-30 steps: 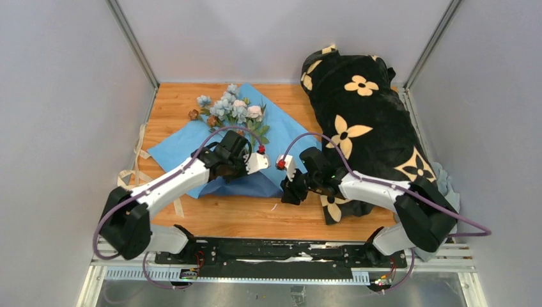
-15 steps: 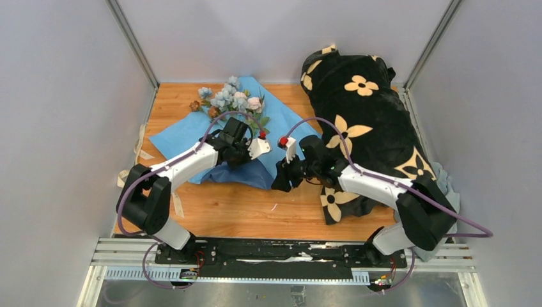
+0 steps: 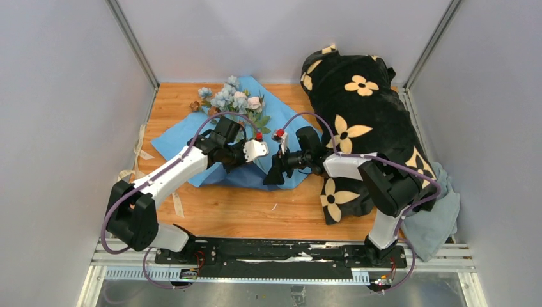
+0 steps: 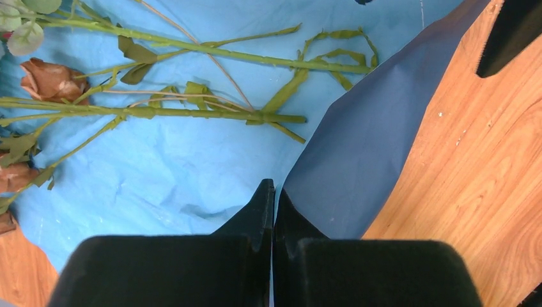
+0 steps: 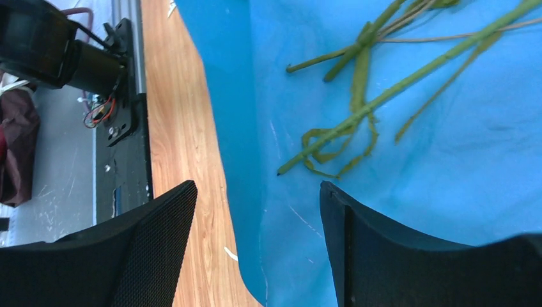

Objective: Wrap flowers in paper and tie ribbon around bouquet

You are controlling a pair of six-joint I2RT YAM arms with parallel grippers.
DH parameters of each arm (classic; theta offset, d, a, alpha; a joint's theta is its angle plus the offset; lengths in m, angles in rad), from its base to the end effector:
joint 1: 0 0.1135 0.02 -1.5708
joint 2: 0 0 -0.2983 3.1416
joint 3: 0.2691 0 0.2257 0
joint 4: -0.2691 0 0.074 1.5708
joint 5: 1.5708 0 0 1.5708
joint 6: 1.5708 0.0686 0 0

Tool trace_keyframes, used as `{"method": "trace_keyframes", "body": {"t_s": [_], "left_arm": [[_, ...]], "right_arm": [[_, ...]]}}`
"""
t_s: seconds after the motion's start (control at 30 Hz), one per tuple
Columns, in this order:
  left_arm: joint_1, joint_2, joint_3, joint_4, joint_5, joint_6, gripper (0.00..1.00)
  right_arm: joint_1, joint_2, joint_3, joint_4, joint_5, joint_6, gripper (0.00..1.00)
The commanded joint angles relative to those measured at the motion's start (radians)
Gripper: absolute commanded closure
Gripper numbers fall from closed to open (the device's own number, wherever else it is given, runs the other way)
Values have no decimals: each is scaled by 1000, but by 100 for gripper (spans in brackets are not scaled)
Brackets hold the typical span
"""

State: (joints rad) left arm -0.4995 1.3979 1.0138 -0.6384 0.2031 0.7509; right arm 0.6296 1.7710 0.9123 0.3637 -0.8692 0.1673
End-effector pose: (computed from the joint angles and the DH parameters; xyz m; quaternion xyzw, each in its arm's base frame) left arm 0.2273 -0.1398 0.2610 0.5828 0.7605 -0.0631 0.2794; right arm 0.2690 0.2608 0.2242 -0.3884 0.7088 0.5136 0.2880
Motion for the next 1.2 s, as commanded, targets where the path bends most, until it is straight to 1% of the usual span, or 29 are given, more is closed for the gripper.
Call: {"method": "trace_keyframes", "body": {"t_s": [0.0,0.03,0.1,0.17,0.2,0.23,0.27,0.33,0.37,0.4,0.43,0.47,0.5,0.53,0.6,0.67,0.77,0.93,1.0,1.03,1.07,1.13,1.17], "left_arm": [[8,0,23,-25,18,-2,100],[8,1,24,-25,13,-2,100],[9,1,28,-31,9,-4,100],[9,-4,35,-46,27,-2,100],[9,-6,40,-52,38,-3,100],[9,-9,46,-56,47,-7,100],[9,-10,52,-58,53,-14,100],[11,-11,70,-66,63,-38,100],[15,-10,78,-72,68,-42,92],[19,-15,79,-82,74,-48,72],[32,-23,74,-90,81,-50,50],[52,-35,63,-105,92,-38,28],[89,-55,45,-129,107,-11,19],[127,-79,18,-150,117,29,14],[198,-136,-48,-197,126,127,10],[233,-188,-114,-228,107,212,9],[234,-229,-226,-220,57,316,8],[234,-269,-350,-18,50,305,8],[235,-275,-385,47,51,316,12],[237,-276,-403,59,47,335,20],[240,-276,-416,58,47,364,30],[248,-272,-433,14,55,431,53],[253,-268,-432,-26,59,462,60]], "right_arm": [[26,25,-22,125,-135,8,26],[27,25,-25,126,-141,10,26],[33,12,-44,130,-105,3,27],[46,13,-39,84,-26,-43,30],[51,20,-32,65,11,-49,33],[57,44,-29,76,40,-30,39],[60,64,-24,103,56,-1,47],[60,87,-16,147,74,59,73],[60,88,-13,152,78,73,85],[59,84,-11,154,78,80,93],[55,77,-12,155,73,89,99],[53,69,-16,160,64,98,100],[50,58,-24,168,56,112,100],[50,47,-36,179,48,115,100],[50,28,-64,210,26,121,100],[49,19,-91,271,0,140,100],[50,19,-96,304,-35,163,100],[52,-1,-110,288,-24,151,100],[52,-15,-110,257,-18,133,100],[53,-24,-111,229,-9,115,100],[53,-33,-112,208,-1,101,100],[56,-47,-110,164,8,79,100],[55,-53,-107,139,11,68,100]]}}
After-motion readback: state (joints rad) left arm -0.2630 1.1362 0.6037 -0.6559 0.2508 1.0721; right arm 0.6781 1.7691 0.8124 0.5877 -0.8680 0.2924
